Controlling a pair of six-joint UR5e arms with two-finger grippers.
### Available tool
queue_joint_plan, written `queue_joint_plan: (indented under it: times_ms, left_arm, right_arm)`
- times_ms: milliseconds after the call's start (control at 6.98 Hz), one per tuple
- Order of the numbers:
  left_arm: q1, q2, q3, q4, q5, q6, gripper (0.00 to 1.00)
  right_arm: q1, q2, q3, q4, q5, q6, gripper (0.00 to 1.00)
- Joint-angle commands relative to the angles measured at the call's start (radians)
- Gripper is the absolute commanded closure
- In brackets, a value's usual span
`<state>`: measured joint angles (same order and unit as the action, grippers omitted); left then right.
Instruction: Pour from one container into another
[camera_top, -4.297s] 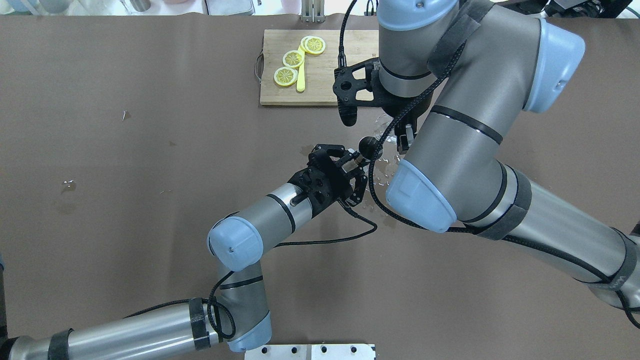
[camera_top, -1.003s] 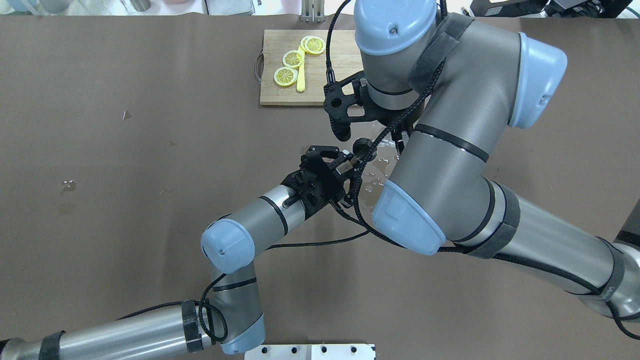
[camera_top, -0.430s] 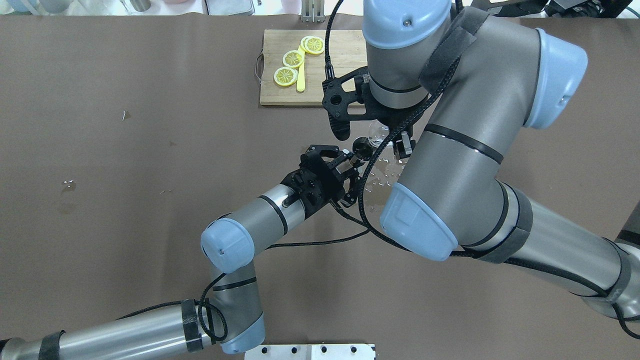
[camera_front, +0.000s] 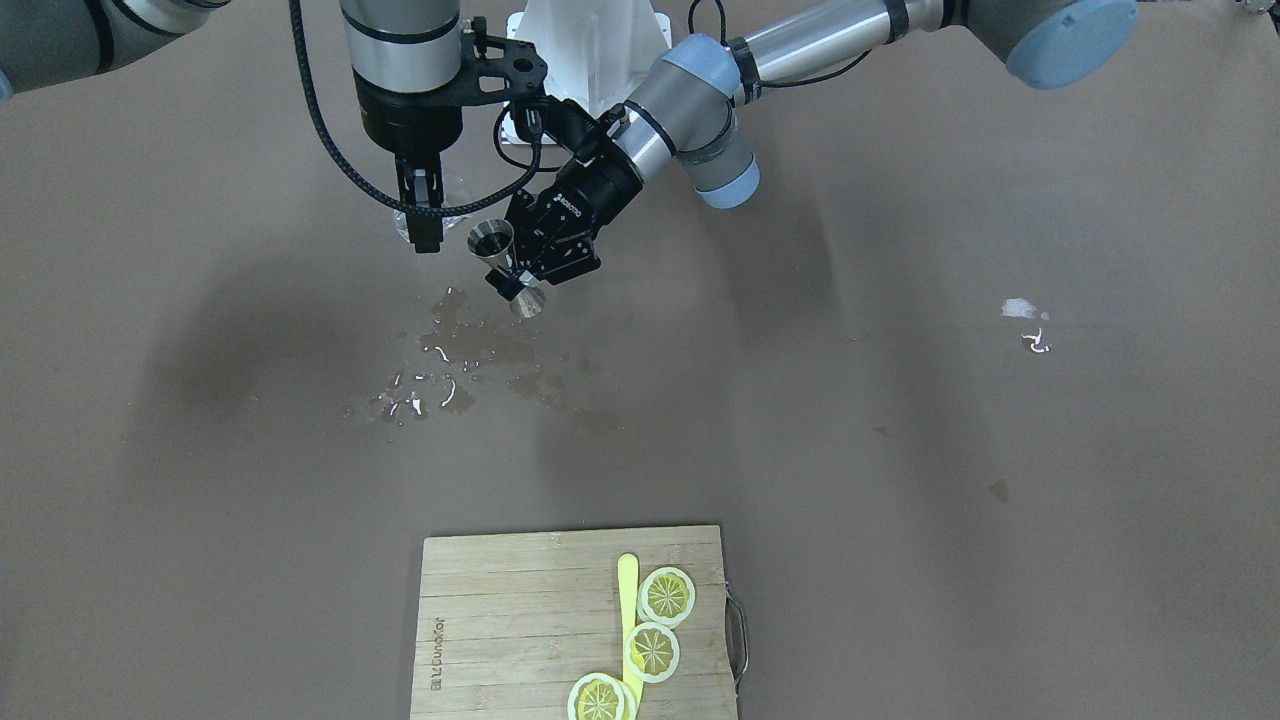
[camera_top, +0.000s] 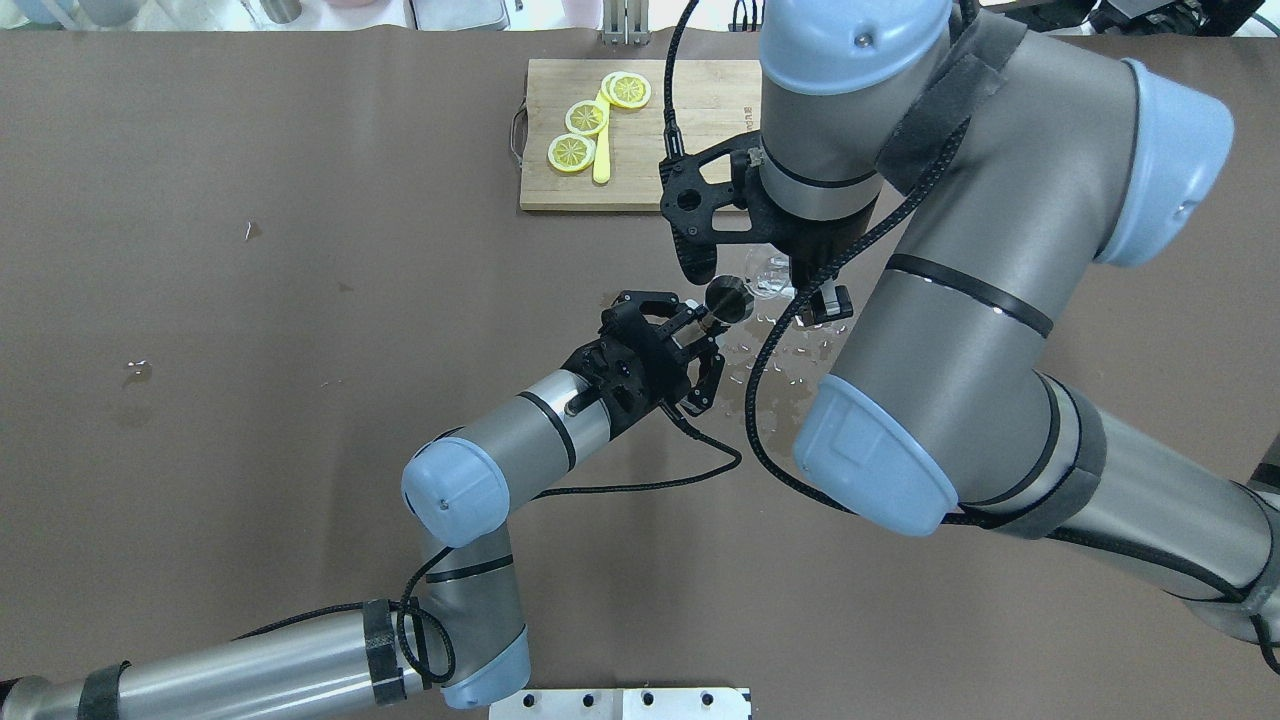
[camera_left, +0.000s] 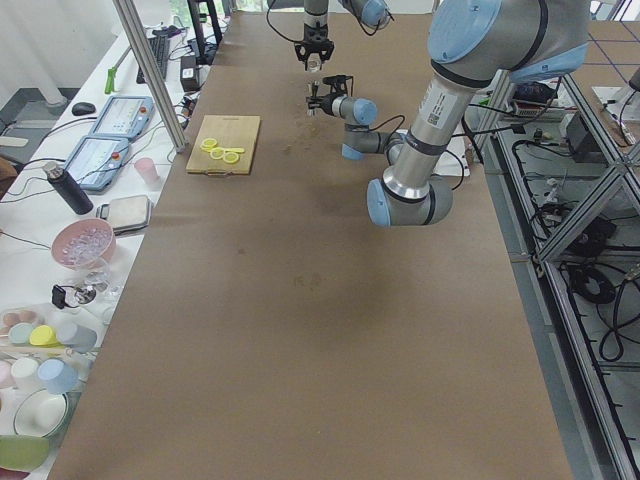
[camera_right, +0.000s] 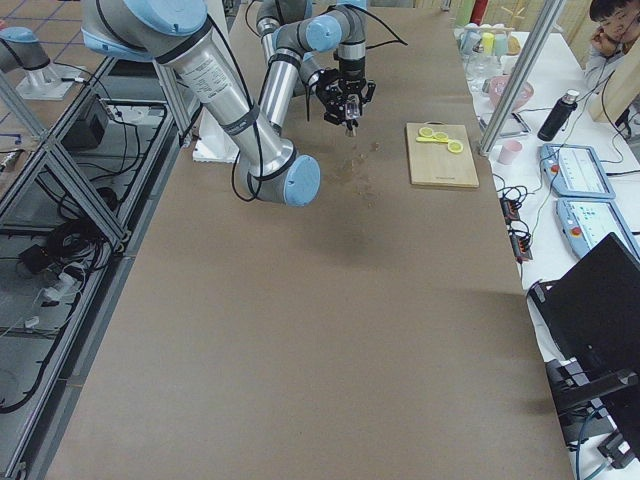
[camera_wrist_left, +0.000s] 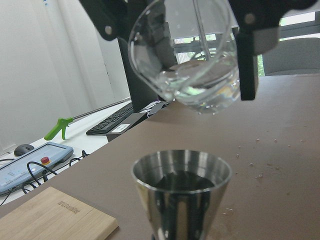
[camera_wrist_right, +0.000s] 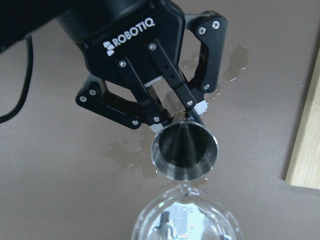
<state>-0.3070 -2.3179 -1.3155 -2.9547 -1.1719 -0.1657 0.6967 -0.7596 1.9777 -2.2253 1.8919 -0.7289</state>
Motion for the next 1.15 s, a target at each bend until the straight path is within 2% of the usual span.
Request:
queue_joint_plan:
  times_ms: [0,143,573,859,1003]
  left_arm:
    - [0.0,0.0,-0.001,-0.001,0.0,0.0,1.0]
    - [0.0,0.0,-0.001,-0.001,0.0,0.0,1.0]
    - [-0.001,0.002,-0.001,-0.003,0.0,0.0,1.0]
    - [-0.004,0.006,-0.002,-0.007,0.0,0.0,1.0]
    - [-0.006,0.017,-0.016,-0.007,0.0,0.002,1.0]
  right_arm:
    - [0.064,-0.053,0.027,0.086,0.068,0.002,1.0]
    - [0.081,-0.075,0.036,0.119,0.096,0.011,1.0]
    - [0.087,-0.205,0.036,0.407,0.162,0.202,1.0]
    - [0.136,-0.327,0.033,0.646,0.248,0.307,1.0]
    - [0.154,-0.366,0.029,0.714,0.265,0.318,1.0]
